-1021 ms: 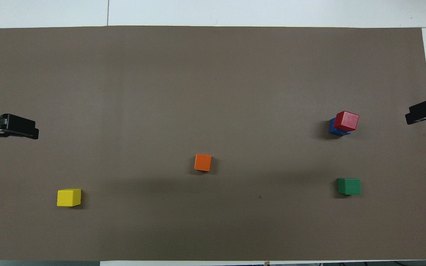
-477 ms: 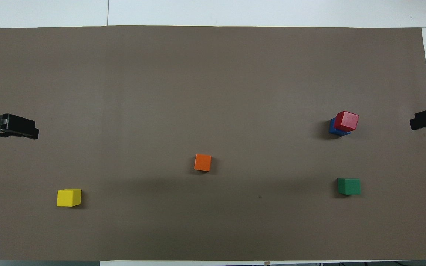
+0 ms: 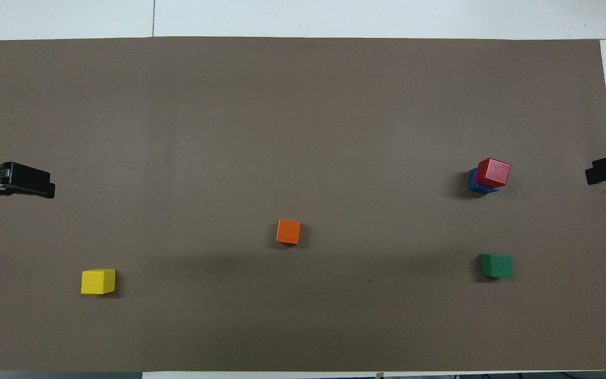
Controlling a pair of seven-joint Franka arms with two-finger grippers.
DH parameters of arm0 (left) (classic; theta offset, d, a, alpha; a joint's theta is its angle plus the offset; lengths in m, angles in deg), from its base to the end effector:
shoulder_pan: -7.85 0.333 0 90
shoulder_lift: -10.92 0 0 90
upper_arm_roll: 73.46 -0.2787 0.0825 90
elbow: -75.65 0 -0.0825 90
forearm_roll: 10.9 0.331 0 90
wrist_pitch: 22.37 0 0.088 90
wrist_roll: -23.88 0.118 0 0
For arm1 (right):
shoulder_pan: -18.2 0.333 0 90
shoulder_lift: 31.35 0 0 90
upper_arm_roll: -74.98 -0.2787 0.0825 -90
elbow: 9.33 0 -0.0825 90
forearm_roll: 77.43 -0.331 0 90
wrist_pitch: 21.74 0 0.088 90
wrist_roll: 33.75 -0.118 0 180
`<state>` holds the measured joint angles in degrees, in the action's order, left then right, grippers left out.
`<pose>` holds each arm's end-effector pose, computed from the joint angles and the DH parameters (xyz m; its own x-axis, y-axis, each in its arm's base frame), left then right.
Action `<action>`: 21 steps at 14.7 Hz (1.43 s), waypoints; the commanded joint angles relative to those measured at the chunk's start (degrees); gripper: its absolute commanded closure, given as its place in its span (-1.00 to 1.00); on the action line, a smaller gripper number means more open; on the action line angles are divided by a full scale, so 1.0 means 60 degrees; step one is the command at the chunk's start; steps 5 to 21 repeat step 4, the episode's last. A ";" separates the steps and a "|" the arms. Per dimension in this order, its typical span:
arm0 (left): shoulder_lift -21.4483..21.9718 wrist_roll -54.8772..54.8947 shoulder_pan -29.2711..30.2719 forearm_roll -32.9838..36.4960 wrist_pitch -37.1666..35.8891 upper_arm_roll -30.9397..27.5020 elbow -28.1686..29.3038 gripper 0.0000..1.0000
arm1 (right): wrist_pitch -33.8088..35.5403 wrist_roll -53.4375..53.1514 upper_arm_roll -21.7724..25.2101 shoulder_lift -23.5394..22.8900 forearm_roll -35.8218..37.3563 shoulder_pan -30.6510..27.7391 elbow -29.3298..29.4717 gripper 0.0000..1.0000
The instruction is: Transfer red block to right arm and stack on blue block
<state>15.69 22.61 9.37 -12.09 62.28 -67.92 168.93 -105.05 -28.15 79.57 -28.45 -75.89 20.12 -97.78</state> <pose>0.4663 -0.0373 0.5848 0.9965 -0.0489 -0.0680 -0.0482 -0.9988 0.0112 0.4745 -0.0266 0.6021 0.9980 0.0483 -0.0413 0.0491 -0.9986 0.0188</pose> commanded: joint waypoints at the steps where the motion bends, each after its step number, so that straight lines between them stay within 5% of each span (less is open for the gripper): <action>1: 0.0157 -0.0023 -0.0078 -0.0080 -0.0118 -0.0116 0.0054 -1.00 | -0.0207 -0.0172 0.0026 0.0191 -0.0021 0.0018 -0.0244 -1.00; 21: 0.0157 -0.0023 -0.0078 -0.0080 -0.0118 -0.0116 0.0054 -1.00 | -0.0221 -0.0172 0.0026 0.0191 -0.0036 -0.0011 -0.0244 -1.00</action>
